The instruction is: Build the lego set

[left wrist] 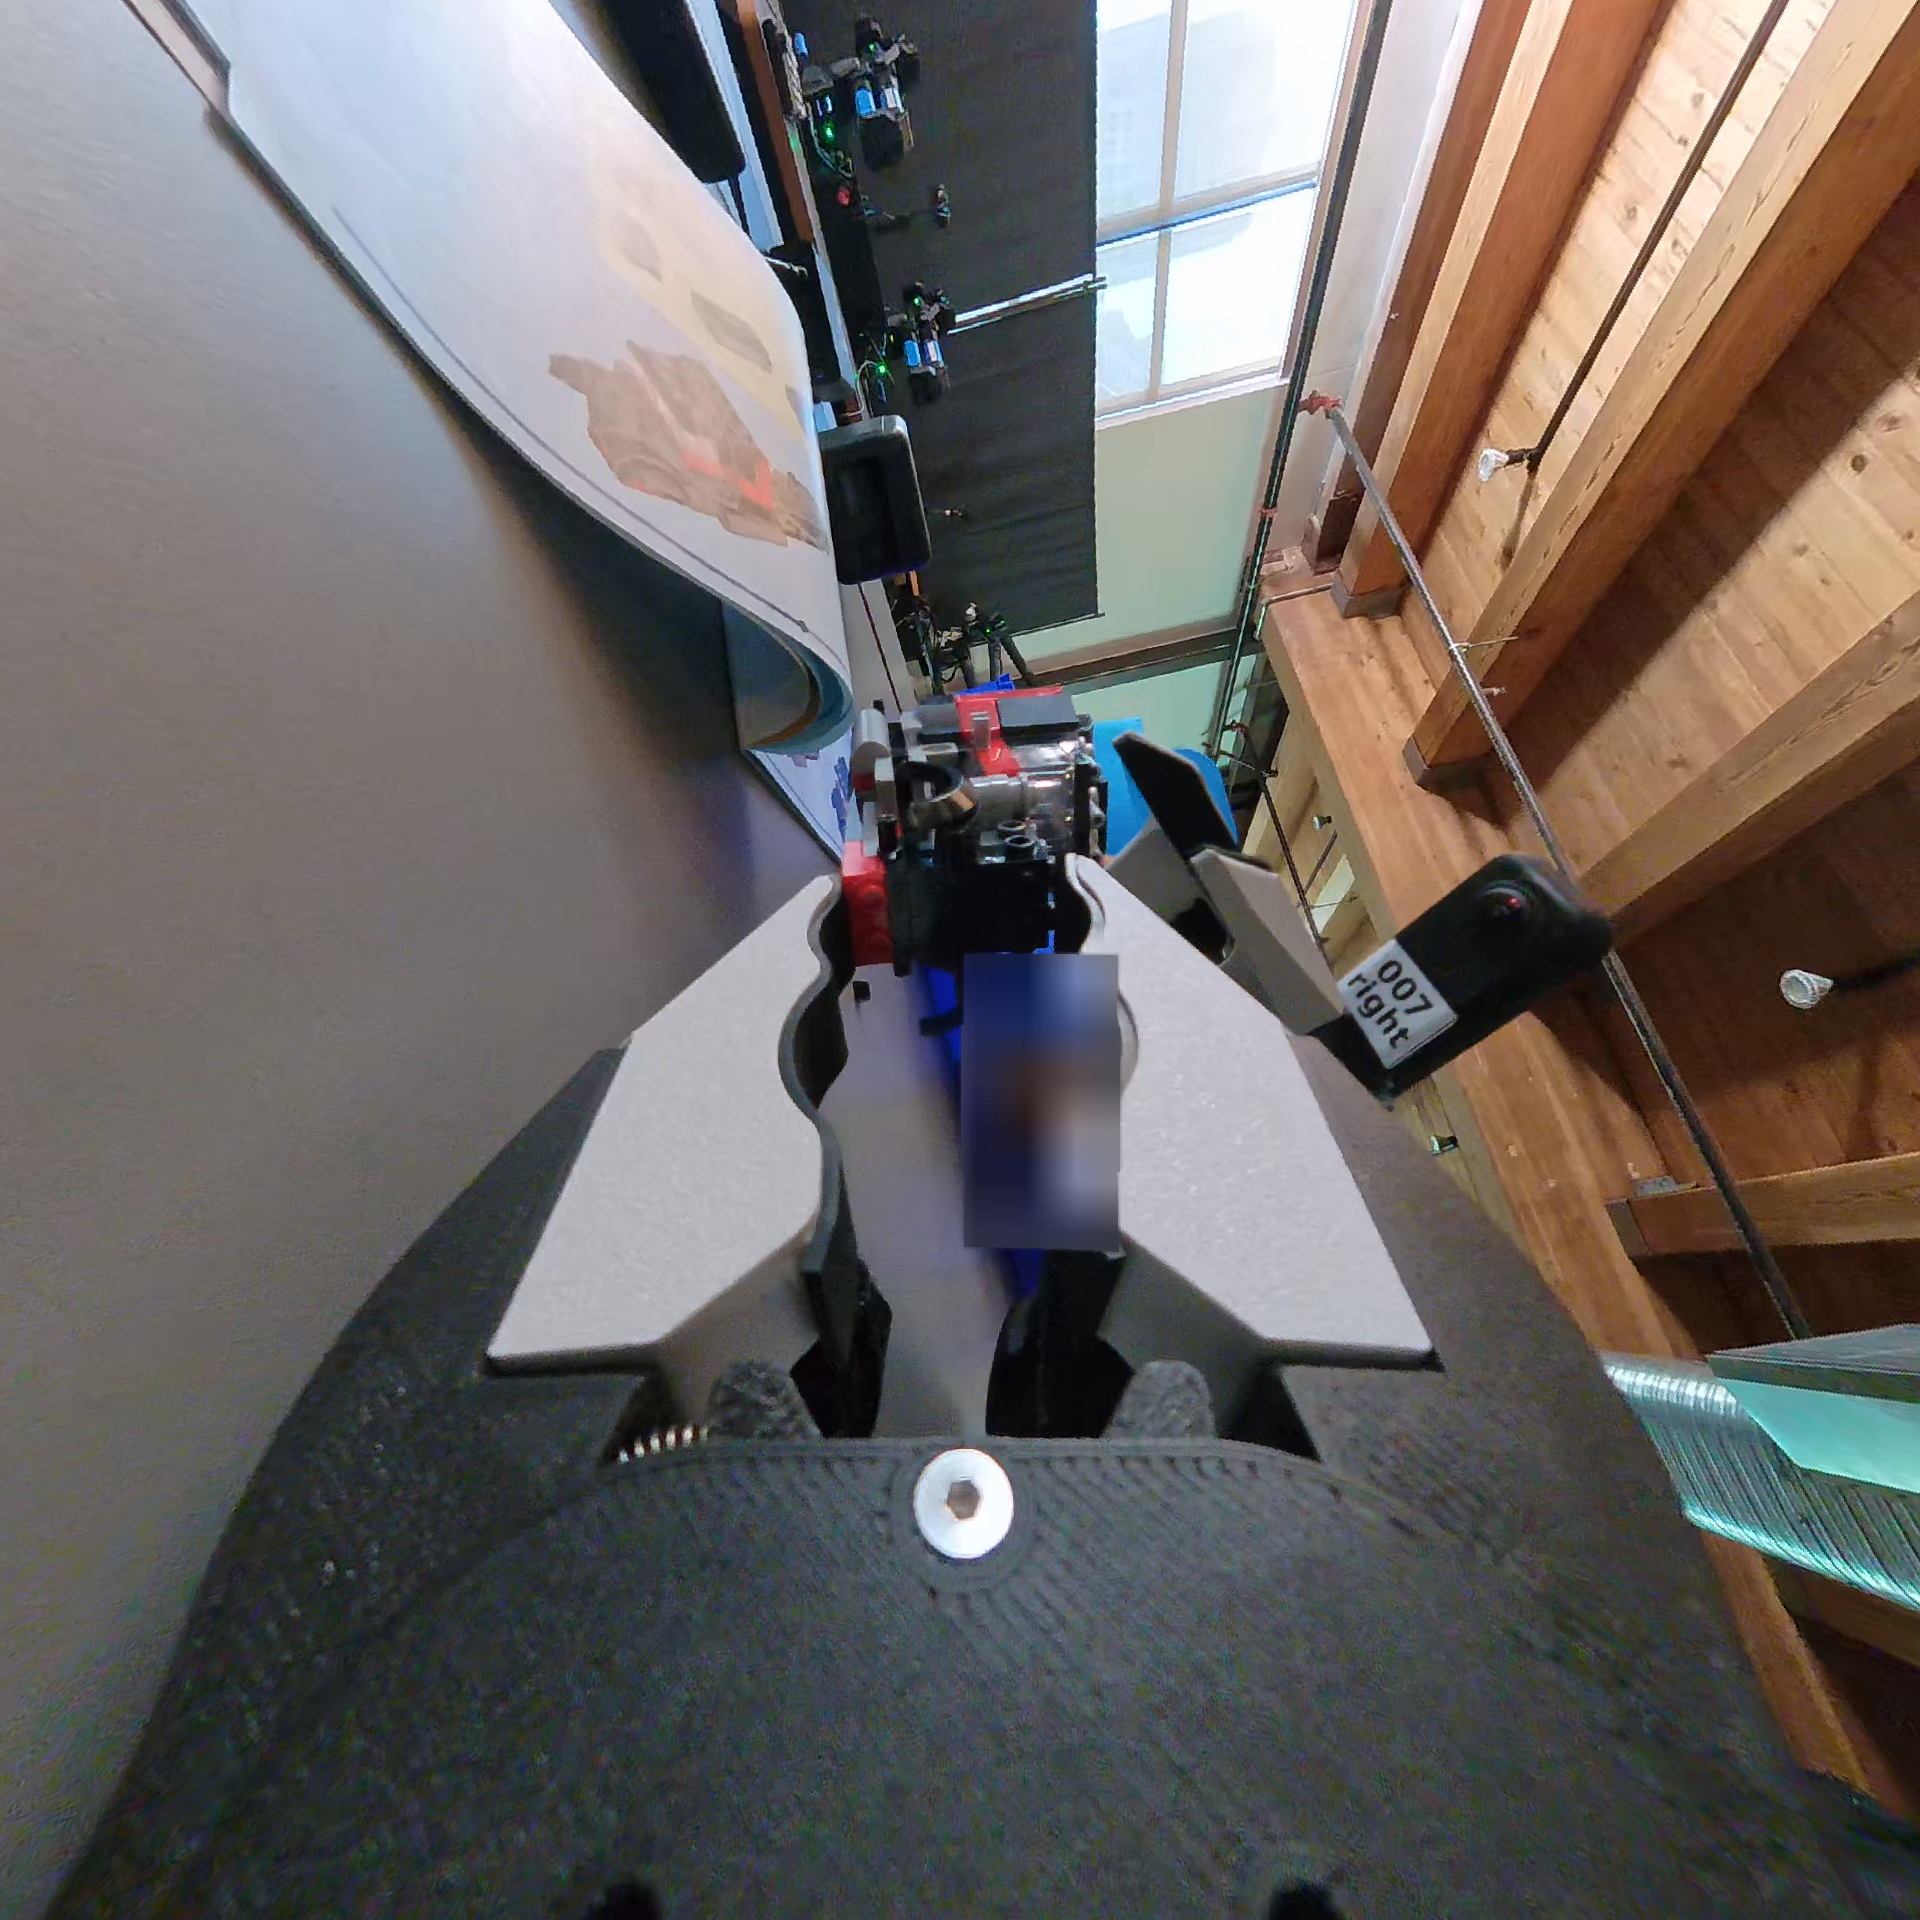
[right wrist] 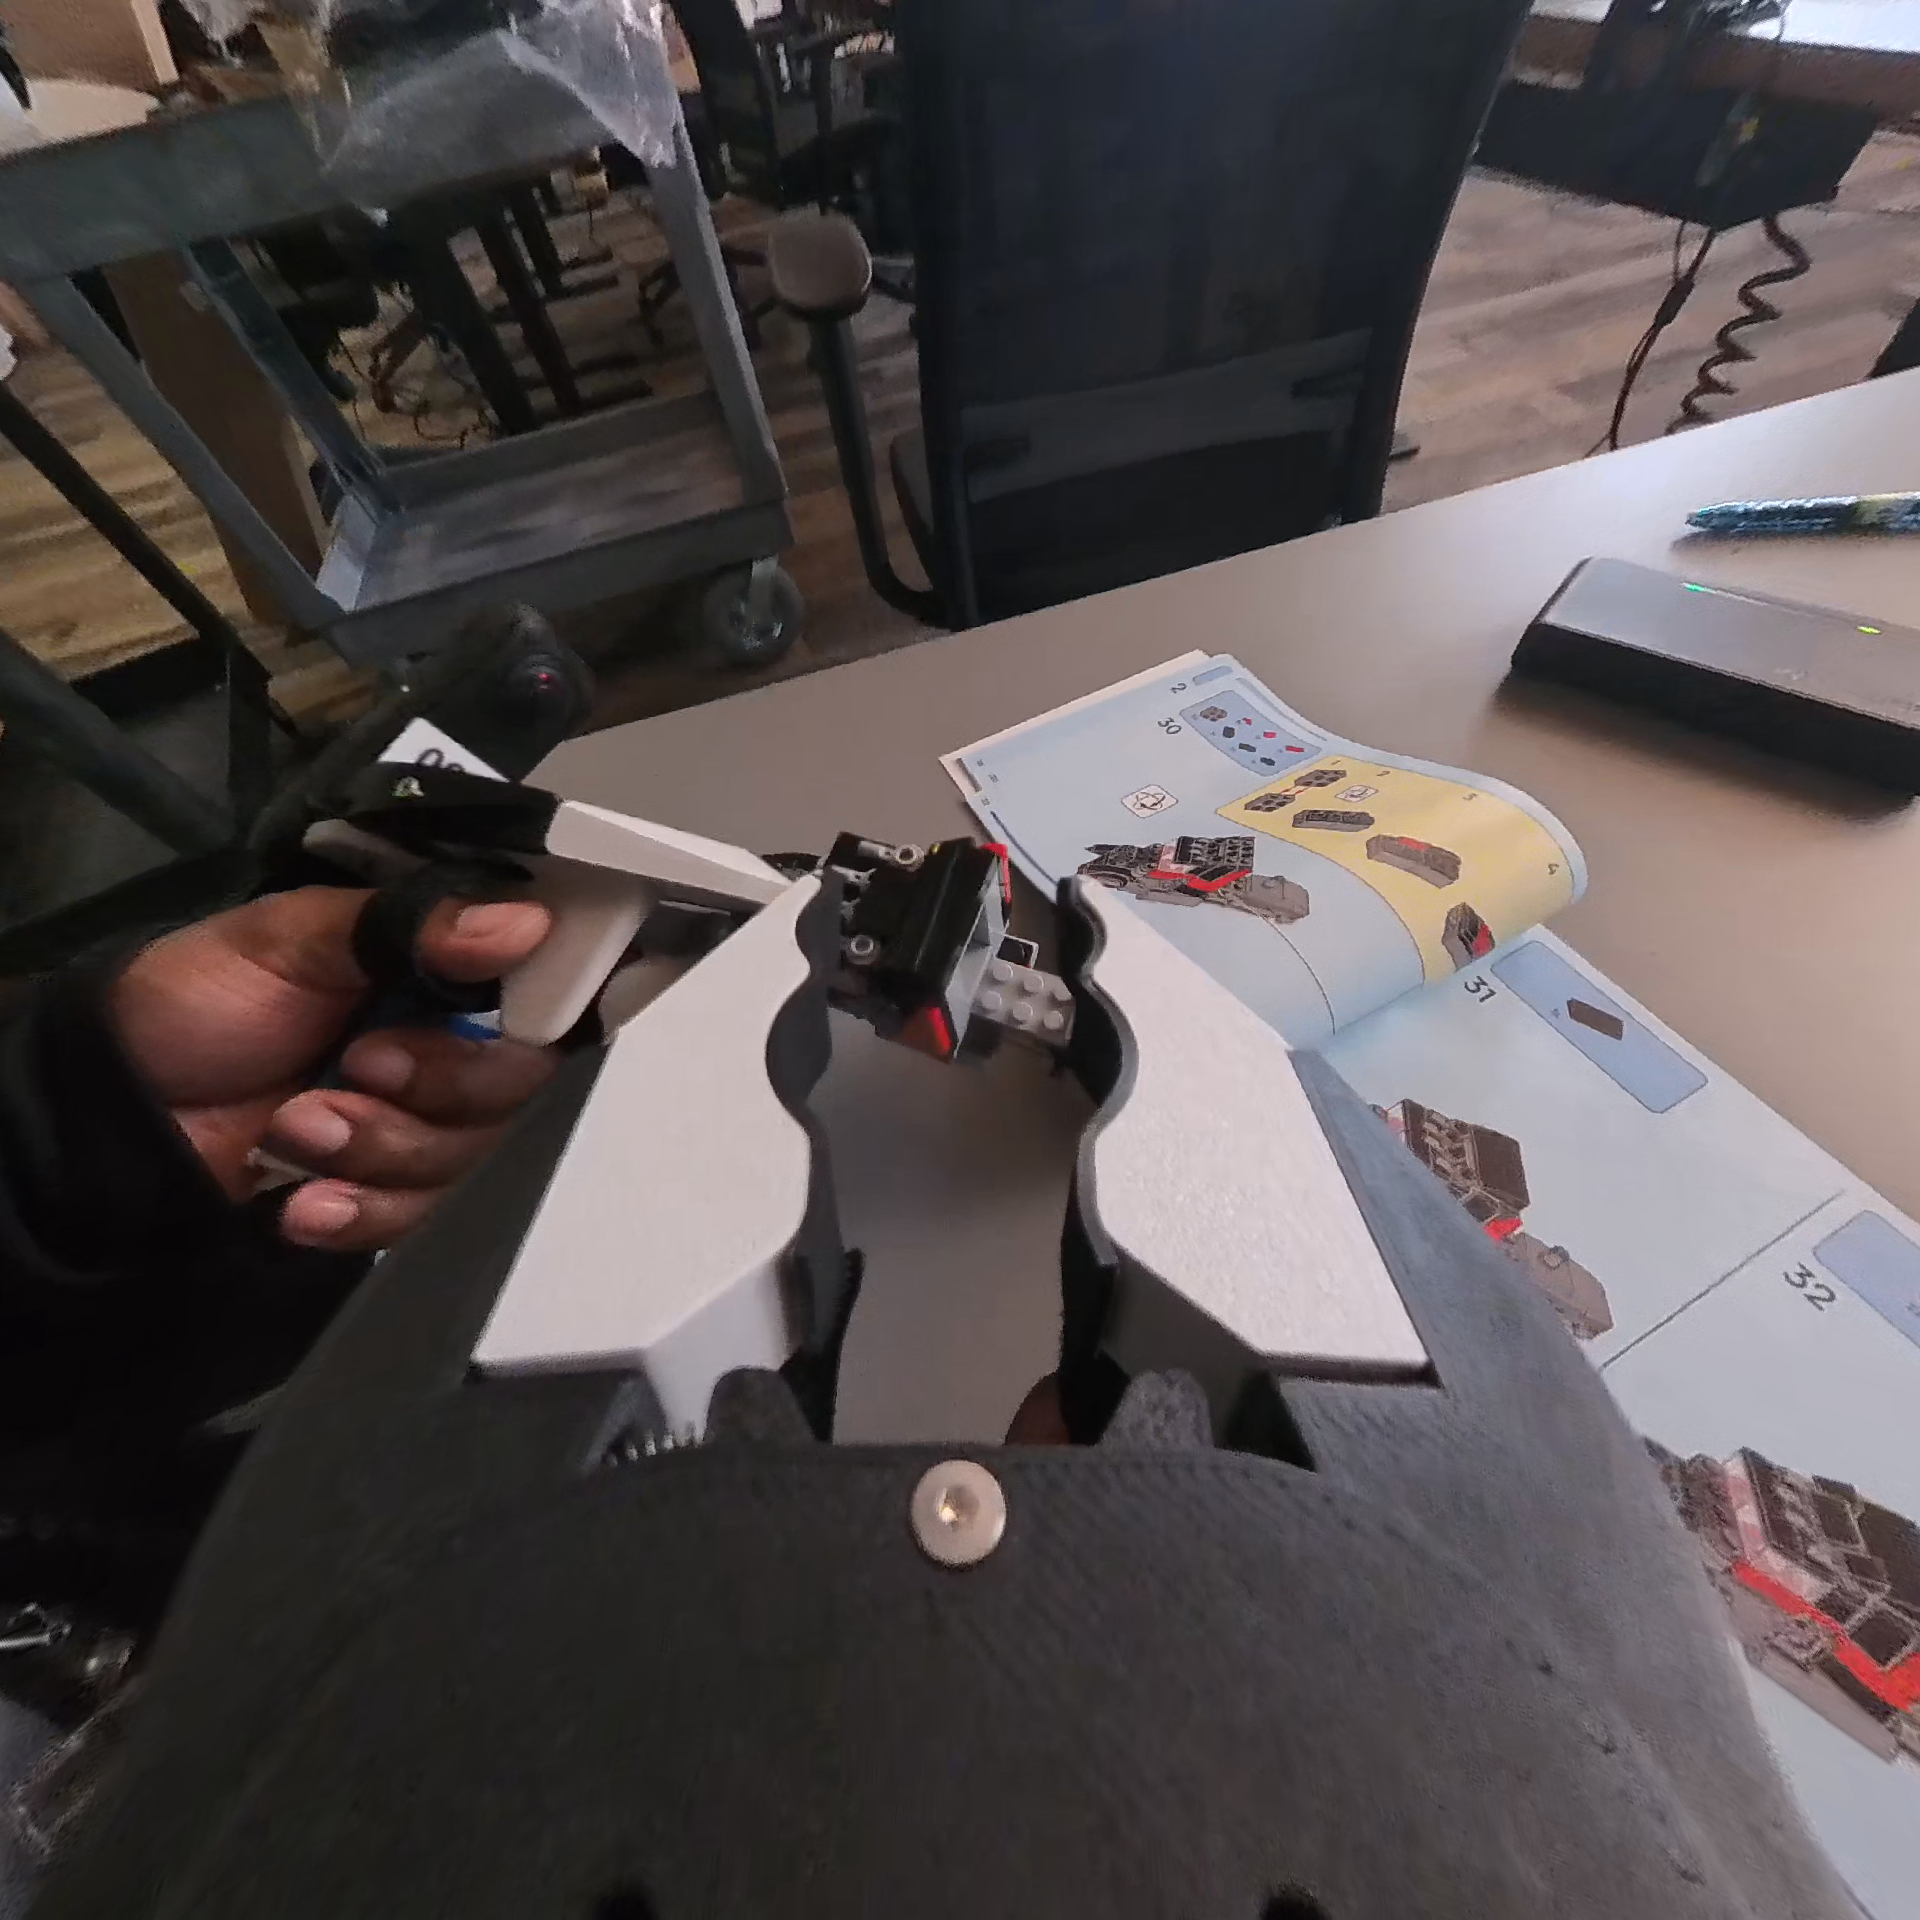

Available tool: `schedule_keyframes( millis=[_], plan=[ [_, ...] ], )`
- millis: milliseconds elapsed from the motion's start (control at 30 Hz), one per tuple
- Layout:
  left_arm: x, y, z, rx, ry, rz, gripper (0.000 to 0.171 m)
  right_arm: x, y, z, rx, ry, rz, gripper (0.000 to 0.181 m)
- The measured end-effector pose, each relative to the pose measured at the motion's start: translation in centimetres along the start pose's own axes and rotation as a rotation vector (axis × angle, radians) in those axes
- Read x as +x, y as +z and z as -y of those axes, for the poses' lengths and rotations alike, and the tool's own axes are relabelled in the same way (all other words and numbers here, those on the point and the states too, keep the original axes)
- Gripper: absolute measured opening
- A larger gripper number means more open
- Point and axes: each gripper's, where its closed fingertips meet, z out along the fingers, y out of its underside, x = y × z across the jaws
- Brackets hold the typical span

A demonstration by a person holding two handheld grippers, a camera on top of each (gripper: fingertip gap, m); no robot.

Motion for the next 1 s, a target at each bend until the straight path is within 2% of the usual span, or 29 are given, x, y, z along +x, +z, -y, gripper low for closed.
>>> schedule_keyframes(
  millis=[167, 367, 567, 900, 1000],
  plan=[
    [0.0, 0.0, -0.1, -0.002, 0.009, 0.005, 0.039, 0.2, -0.9, -0.7, 0.060, 0.010, -0.038, 0.043],
    [-0.1, -0.1, -0.3, -0.005, 0.019, 0.018, 0.039, 0.5, -2.1, -1.5, 0.066, -0.014, -0.078, 0.043],
    [0.4, -1.0, -1.2, -0.003, 0.002, 0.010, 0.039, 1.4, -4.5, -1.9, 0.086, -0.020, -0.091, 0.043],
    [0.0, -0.7, -5.4, -0.027, 0.058, 0.096, 0.039, 1.9, -7.7, -4.8, 0.083, 0.085, -0.011, 0.043],
    [-0.4, -0.2, -6.7, -0.036, 0.060, 0.122, 0.039, 2.6, -8.3, -5.8, 0.036, 0.072, -0.058, 0.042]
  ],
)
